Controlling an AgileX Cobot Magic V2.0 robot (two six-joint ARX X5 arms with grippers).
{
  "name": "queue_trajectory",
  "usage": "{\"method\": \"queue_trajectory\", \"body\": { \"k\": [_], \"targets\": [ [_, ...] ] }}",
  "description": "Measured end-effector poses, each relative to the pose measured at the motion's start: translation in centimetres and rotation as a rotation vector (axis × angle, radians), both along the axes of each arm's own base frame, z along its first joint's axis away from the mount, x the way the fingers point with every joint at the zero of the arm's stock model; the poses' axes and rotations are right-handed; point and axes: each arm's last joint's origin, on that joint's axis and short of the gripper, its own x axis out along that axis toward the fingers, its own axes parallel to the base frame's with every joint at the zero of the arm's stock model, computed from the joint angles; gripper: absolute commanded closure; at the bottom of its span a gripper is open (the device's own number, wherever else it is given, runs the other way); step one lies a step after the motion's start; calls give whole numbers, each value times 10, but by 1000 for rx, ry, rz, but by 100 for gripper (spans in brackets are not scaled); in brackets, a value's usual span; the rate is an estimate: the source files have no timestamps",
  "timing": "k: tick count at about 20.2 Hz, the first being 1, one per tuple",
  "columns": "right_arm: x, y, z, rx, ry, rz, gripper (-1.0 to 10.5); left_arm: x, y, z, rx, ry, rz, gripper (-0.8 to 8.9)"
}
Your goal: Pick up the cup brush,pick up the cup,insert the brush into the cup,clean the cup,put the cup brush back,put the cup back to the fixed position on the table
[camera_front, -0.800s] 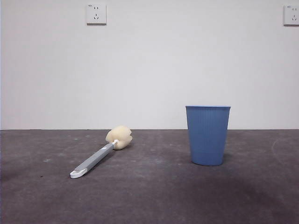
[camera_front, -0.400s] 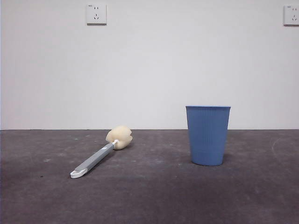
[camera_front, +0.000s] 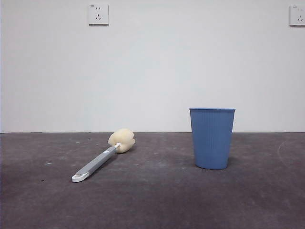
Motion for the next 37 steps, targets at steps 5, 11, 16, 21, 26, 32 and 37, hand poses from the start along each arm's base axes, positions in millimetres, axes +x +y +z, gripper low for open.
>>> {"method": "queue_trajectory", "body": {
  "k": [5, 11, 16, 21, 26, 32, 37],
  "targets": [
    [0, 0, 0, 7, 9, -11, 285, 0, 0, 0, 0, 2, 0, 247],
    [0, 0, 0, 12, 14, -17, 285, 4, 0, -1, 2, 22, 0, 248],
    [0, 0, 0, 12, 15, -18, 285, 19, -4, -2, 2, 65, -20, 248],
    [0, 0, 0, 12, 16, -18, 285, 55, -25, 1, 41, 70, -41, 248],
    [0, 0, 0, 12, 16, -18, 285, 99, -67, -20, 199, 122, 2, 249],
    [0, 0, 0, 12, 16, -18, 285, 150, -114, -69, 300, 182, 57, 252],
    [0, 0, 0, 12, 16, -18, 286, 175, -131, -113, 366, 234, 115, 252]
  ]
}}
